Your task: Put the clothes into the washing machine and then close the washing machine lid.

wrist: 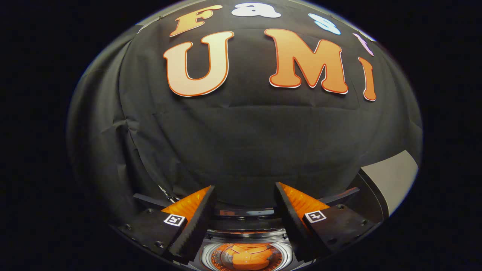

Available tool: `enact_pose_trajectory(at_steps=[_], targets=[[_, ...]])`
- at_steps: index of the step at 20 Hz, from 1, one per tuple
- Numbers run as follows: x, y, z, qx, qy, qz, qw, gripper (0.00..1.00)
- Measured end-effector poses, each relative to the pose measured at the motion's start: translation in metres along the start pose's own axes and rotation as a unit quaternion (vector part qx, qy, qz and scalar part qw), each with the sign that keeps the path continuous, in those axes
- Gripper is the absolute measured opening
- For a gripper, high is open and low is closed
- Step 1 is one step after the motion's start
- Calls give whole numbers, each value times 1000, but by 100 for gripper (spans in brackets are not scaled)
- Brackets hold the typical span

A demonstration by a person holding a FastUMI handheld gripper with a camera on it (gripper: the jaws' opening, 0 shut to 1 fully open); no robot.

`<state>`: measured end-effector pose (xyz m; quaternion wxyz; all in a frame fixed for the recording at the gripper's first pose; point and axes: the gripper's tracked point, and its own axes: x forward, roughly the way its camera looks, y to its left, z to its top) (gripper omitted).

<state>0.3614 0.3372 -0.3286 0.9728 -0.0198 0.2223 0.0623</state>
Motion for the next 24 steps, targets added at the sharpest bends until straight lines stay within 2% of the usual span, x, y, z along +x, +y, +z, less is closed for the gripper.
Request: enact_pose_trajectory(at_steps=[18, 21, 24], targets=[[-78, 3, -61, -3, 2, 4, 1000, 99], [-79, 9, -122, 13, 84, 12, 996, 99], [-77, 13, -174, 38, 120, 13, 992, 98]])
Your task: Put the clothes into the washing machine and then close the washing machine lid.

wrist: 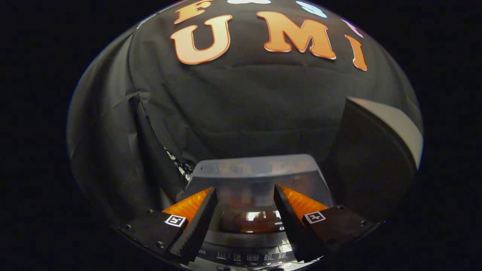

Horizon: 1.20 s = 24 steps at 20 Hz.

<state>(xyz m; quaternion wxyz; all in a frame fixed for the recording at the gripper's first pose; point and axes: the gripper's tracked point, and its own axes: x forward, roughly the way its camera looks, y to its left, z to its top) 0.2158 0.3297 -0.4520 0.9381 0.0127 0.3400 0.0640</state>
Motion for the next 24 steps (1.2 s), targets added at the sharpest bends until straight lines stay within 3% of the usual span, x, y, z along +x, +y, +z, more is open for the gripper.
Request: enact_pose_trajectory(at_steps=[3, 7, 24], targets=[[0, -3, -21, 8, 24, 1, 1000, 98], [-5, -8, -16, 9, 18, 5, 1000, 98], [-124, -31, 135, -15, -132, 17, 991, 98]])
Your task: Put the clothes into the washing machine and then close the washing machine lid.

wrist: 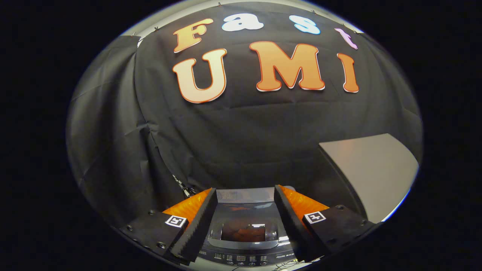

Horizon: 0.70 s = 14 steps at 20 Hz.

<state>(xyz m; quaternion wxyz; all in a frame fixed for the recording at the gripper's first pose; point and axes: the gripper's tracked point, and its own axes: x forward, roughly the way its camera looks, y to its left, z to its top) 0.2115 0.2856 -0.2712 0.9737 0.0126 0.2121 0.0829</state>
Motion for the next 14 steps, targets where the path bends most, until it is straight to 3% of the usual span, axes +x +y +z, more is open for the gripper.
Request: enact_pose_trajectory(at_steps=[5, 14], targets=[[-40, -14, 50, -13, -45, -3, 999, 98], [-137, -86, 135, -22, -129, -24, 991, 98]])
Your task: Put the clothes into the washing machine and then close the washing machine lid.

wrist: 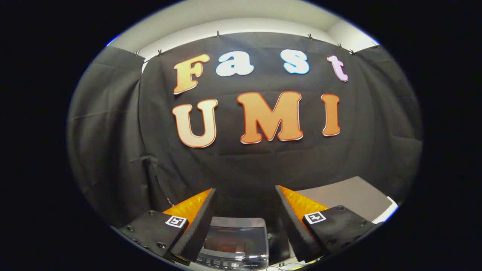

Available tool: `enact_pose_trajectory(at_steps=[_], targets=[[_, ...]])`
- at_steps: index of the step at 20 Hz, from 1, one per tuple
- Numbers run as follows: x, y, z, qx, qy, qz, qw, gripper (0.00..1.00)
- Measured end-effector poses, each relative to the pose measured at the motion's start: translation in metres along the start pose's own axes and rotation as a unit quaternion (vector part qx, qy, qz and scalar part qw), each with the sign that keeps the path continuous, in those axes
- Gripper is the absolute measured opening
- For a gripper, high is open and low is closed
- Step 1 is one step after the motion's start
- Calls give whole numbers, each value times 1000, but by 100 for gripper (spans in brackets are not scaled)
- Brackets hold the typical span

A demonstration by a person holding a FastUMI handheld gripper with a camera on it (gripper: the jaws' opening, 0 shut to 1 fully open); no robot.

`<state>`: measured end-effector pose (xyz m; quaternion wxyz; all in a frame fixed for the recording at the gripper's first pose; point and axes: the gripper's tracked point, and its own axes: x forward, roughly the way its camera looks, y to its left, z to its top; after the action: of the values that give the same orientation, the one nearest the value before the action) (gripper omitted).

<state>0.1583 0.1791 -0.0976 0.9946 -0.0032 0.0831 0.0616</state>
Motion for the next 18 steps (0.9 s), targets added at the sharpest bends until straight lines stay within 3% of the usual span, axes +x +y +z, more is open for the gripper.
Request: enact_pose_trajectory(at_steps=[9, 18], targets=[[-73, -91, 70, -37, -44, -38, 998, 97], [-117, -131, 89, -22, -63, -39, 997, 97]])
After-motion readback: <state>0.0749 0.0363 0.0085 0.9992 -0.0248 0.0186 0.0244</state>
